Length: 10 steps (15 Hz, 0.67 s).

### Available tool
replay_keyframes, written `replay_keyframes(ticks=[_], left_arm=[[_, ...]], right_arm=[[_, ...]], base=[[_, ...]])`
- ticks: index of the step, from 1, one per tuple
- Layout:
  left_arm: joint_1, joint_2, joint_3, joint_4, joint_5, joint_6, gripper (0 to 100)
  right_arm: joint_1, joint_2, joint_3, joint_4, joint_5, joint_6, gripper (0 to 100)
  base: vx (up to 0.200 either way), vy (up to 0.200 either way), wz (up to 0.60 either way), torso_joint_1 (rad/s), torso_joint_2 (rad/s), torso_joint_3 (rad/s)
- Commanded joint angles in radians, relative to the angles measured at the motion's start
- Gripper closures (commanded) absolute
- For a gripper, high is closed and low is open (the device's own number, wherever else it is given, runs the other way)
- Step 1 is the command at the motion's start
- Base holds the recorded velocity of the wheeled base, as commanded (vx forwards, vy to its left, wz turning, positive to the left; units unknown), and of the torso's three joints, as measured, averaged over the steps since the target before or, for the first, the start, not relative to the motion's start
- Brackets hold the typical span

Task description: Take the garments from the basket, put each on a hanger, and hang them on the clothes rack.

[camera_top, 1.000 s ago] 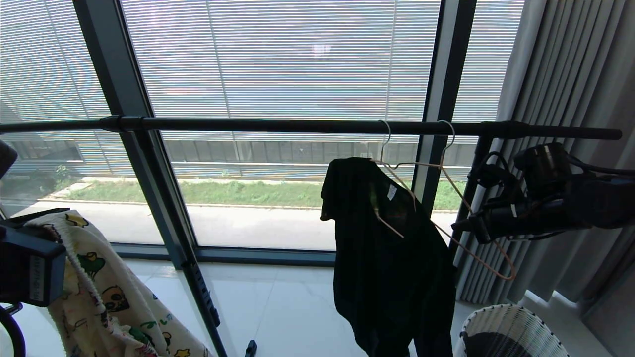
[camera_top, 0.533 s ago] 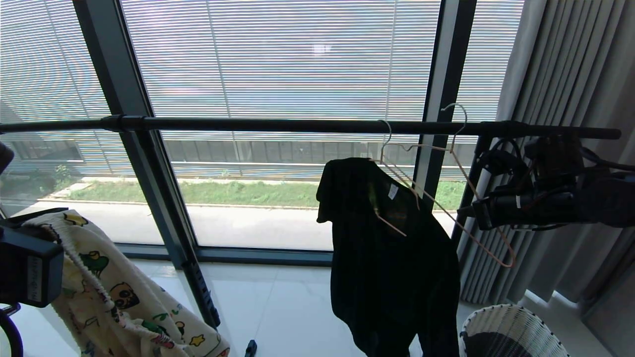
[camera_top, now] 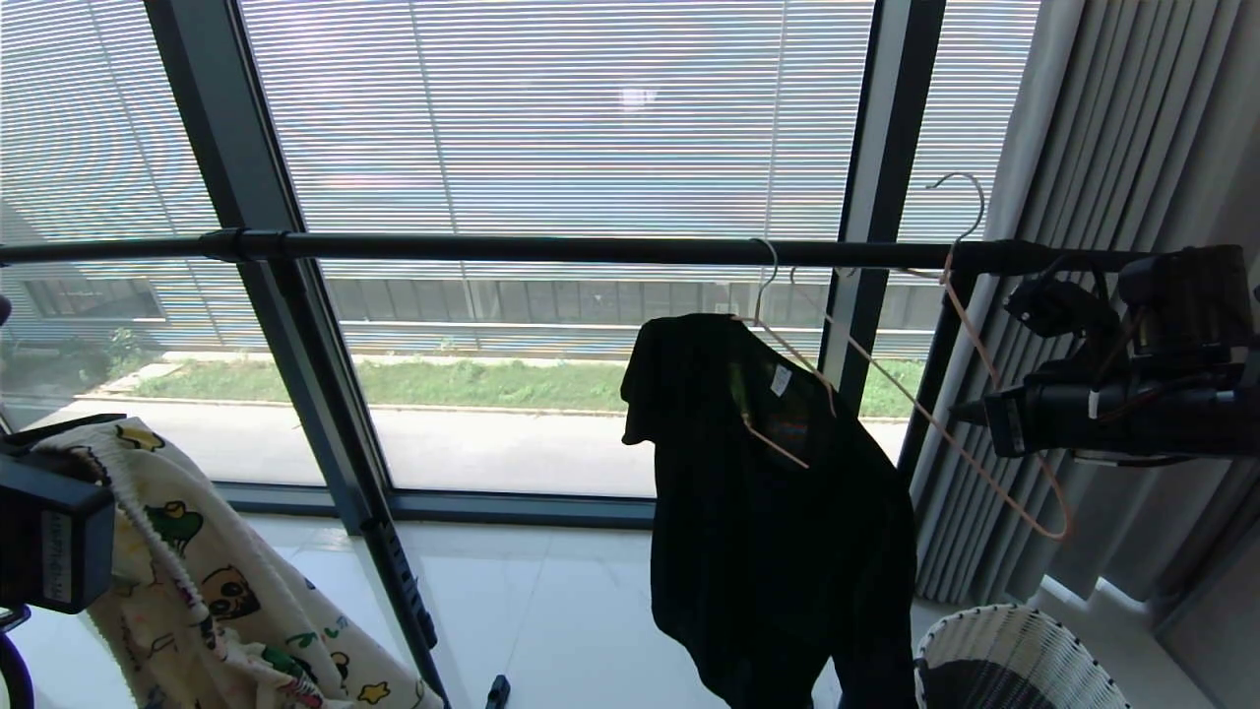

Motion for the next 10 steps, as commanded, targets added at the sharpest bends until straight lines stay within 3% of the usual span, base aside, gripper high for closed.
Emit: replay_keyframes(ticks=[1,5,10], left_arm=[[0.0,0.0,-0.001,0.0,0.001,0.0,100],[0.008,-0.002,-0.001,0.0,0.002,0.002,100],[0.023,-0.002,-0.001,0.0,0.002,0.034,100]], right_arm=[[0.0,-0.092,0.057,-0.001,-0.016,0.003,100],[0.001,-0.232,0.189,0.004,-0.034,-0.001,100],[0.004,-0.333,0.296,0.007,-0.06,-0.003,100]], base=[[0.0,0.0,0.0,0.0,0.0,0.0],[0.0,0.0,0.0,0.0,0.0,0.0],[-0.2,-0.2,0.0,0.002,0.01,0.003]])
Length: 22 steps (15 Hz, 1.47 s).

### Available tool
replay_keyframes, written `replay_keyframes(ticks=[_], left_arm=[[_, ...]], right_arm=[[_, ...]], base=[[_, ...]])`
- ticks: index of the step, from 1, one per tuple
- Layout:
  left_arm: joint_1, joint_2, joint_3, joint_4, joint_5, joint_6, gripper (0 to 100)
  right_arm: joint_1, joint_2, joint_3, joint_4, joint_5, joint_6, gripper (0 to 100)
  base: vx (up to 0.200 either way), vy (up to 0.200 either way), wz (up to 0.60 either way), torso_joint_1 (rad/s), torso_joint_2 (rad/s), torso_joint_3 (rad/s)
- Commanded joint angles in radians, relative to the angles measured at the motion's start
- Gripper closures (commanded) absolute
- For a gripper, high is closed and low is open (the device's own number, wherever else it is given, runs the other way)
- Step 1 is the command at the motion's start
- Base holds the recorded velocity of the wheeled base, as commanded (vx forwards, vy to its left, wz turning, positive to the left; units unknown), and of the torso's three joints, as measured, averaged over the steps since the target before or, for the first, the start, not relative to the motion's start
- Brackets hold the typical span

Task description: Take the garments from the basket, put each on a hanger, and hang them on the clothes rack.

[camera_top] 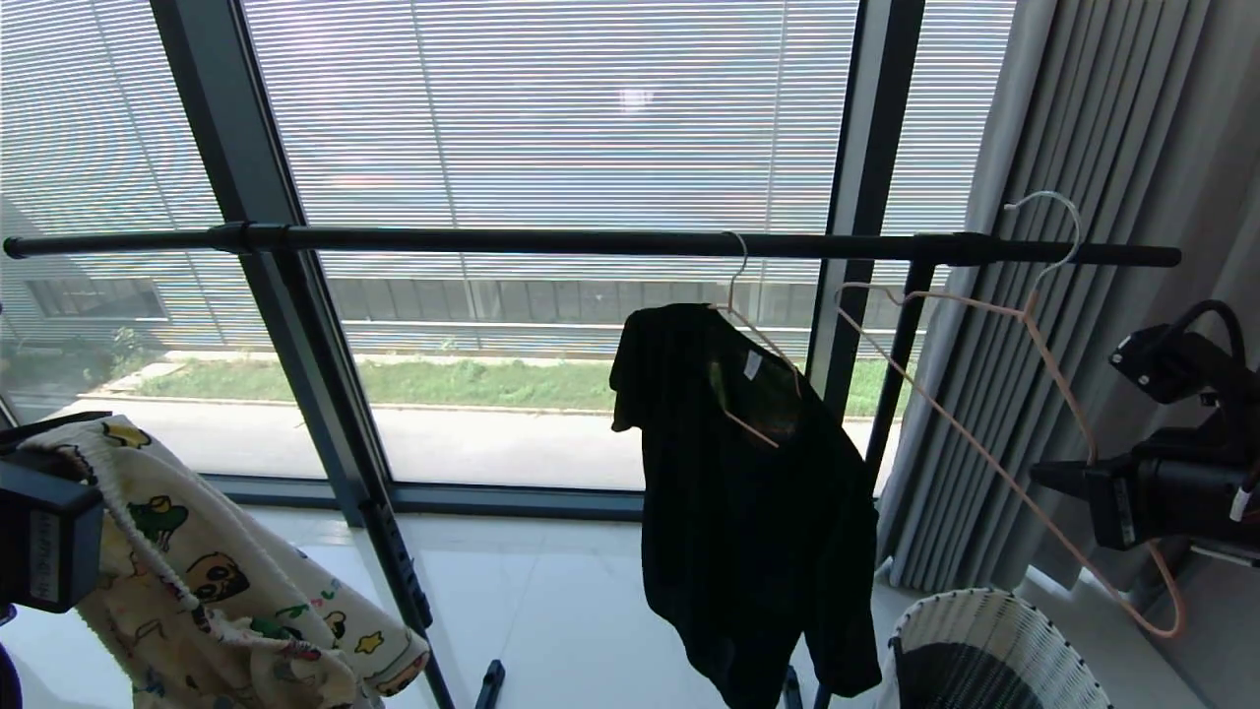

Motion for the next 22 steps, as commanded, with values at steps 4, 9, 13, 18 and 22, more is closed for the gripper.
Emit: replay_keyframes(ticks=[4,9,13,18,22], left_arm=[[0.001,0.0,0.002,0.001,-0.001,0.0,100],[0.001,-0.001,0.014,0.001,-0.001,-0.006,100],[0.001,-0.003,0.013,0.001,-0.001,-0.006,100],[0.001,-0.004,0.013,0.001,-0.001,-0.006,100],[0.001,-0.004,0.013,0.001,-0.001,-0.004,100]], right_arm=[[0.003,-0.105,0.054,0.033,0.0,-0.003,100],[0.034,-0.149,0.068,0.07,0.0,-0.007,100],[0.046,-0.187,0.1,0.073,-0.001,-0.007,100],[0.045,-0.23,0.102,0.112,-0.001,-0.007,100],[0.046,-0.243,0.1,0.115,-0.001,-0.013,100]], base=[[-0.2,-0.2,0.0,0.0,0.0,0.004],[-0.04,-0.04,0.0,0.0,0.0,0.0],[0.0,0.1,0.0,0.004,0.0,0.001],[0.0,0.2,0.0,0.0,0.0,-0.001],[0.0,0.2,0.0,0.001,0.0,0.005]])
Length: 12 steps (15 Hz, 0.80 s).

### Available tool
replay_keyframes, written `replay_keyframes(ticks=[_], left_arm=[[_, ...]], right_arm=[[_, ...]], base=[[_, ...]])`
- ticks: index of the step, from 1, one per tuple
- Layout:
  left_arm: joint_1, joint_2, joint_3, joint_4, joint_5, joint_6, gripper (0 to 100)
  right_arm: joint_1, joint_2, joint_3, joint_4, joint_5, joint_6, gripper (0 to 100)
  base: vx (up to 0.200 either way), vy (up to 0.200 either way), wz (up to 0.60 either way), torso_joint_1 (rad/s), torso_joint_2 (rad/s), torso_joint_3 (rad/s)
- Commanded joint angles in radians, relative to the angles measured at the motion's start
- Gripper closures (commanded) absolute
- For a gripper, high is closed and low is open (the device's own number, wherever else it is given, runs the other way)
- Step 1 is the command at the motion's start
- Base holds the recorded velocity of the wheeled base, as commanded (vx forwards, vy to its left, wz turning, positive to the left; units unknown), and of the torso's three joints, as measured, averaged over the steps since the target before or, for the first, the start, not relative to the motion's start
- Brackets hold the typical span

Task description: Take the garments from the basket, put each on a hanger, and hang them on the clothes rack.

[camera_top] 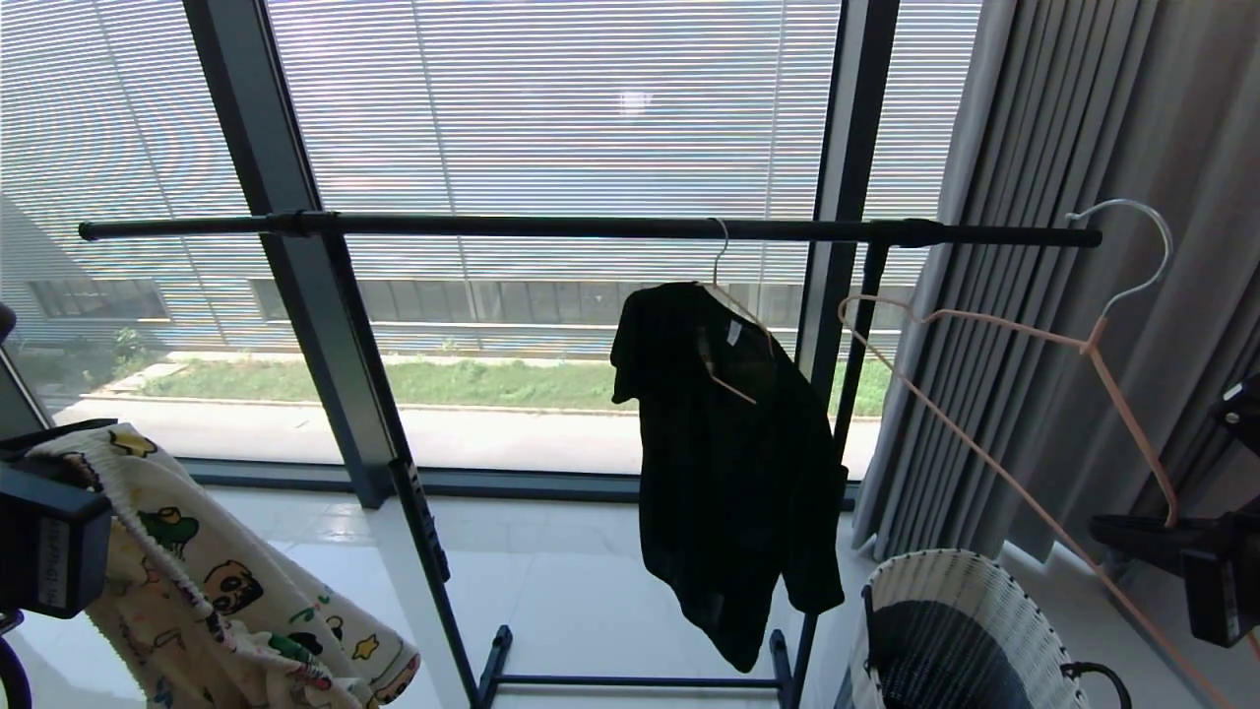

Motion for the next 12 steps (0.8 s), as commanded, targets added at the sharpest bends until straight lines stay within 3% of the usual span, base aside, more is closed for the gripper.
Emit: replay_keyframes(ticks=[1,7,10,12], left_arm=[[0.0,0.001,0.001,0.0,0.0,0.001,100],[0.0,0.007,0.006,0.0,-0.001,0.001,100],[-0.006,0.007,0.03,0.0,-0.005,0.004,100],[-0.068,0.046,0.029,-0.006,-0.006,0.004,100]], right_arm=[[0.0,-0.016,0.0,0.013,0.002,-0.013,100],[0.063,-0.035,0.0,0.049,0.002,-0.025,100],[0.108,-0.035,0.001,0.057,0.002,-0.048,100],[0.161,-0.035,0.024,0.065,0.004,-0.088,100]], base=[[0.0,0.2,0.0,0.007,0.0,0.002],[0.0,0.2,0.0,0.001,0.0,0.002],[0.0,0.0,0.0,0.0,0.0,0.0],[0.0,0.0,0.0,0.0,0.0,0.0]])
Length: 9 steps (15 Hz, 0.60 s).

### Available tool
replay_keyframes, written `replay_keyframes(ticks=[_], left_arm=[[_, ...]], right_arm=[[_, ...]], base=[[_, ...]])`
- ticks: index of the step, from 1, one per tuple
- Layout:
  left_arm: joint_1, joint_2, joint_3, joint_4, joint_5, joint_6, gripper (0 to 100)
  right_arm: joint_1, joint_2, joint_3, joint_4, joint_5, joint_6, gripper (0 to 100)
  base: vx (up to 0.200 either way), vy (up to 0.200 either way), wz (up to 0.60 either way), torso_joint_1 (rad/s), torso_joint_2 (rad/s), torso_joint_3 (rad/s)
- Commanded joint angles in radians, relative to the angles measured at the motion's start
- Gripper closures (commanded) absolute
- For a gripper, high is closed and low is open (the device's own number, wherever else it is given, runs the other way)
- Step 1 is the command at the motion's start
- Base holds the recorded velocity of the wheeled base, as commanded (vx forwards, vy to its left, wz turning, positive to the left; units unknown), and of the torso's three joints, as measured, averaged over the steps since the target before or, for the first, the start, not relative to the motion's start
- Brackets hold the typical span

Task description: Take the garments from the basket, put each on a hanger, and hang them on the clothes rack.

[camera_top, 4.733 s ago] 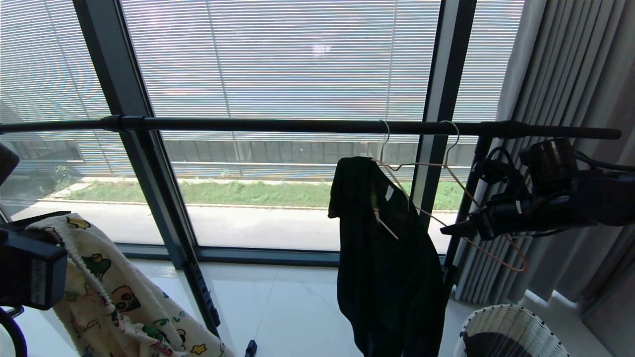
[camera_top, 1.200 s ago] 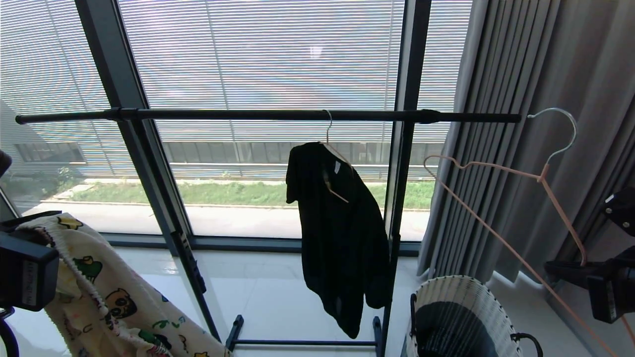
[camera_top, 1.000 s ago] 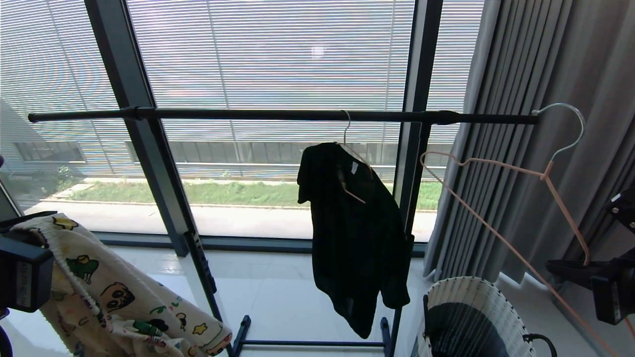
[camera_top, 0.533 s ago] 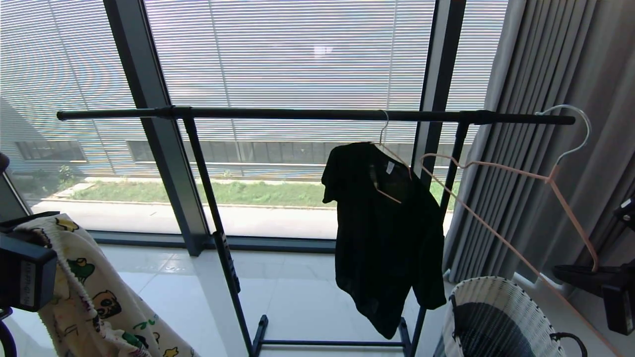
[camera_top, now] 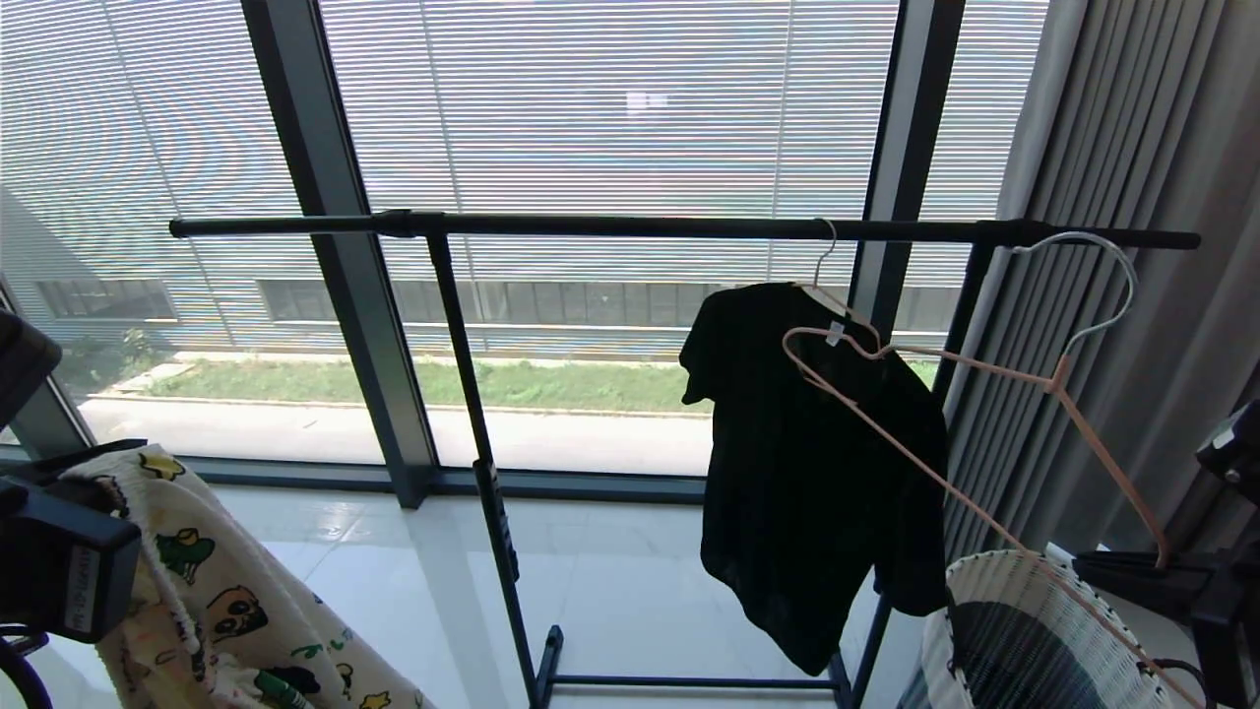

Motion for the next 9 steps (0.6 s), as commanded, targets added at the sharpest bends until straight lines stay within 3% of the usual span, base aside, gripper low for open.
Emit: replay_keyframes(ticks=[1,4,5,9], left_arm=[[-0.042,0.057,-0.011,-0.025,0.001,-0.001,100],[-0.042,0.293,-0.048,-0.282,0.006,-0.01,100],[-0.039,0.342,-0.065,-0.305,0.006,-0.021,100],[-0.038,0.603,-0.29,-0.315,0.036,-0.233,100]], right_arm=[[0.044,0.003,0.021,0.0,0.002,-0.015,100],[0.202,-0.009,0.066,-0.002,0.002,-0.039,100],[0.239,-0.009,0.067,-0.002,0.002,-0.036,100],[0.478,-0.02,0.064,-0.043,0.003,0.108,100]], base=[[0.0,0.0,0.0,0.0,0.0,0.0],[0.0,0.0,0.0,0.0,0.0,0.0],[0.0,0.0,0.0,0.0,0.0,0.0],[0.0,0.0,0.0,0.0,0.0,0.0]])
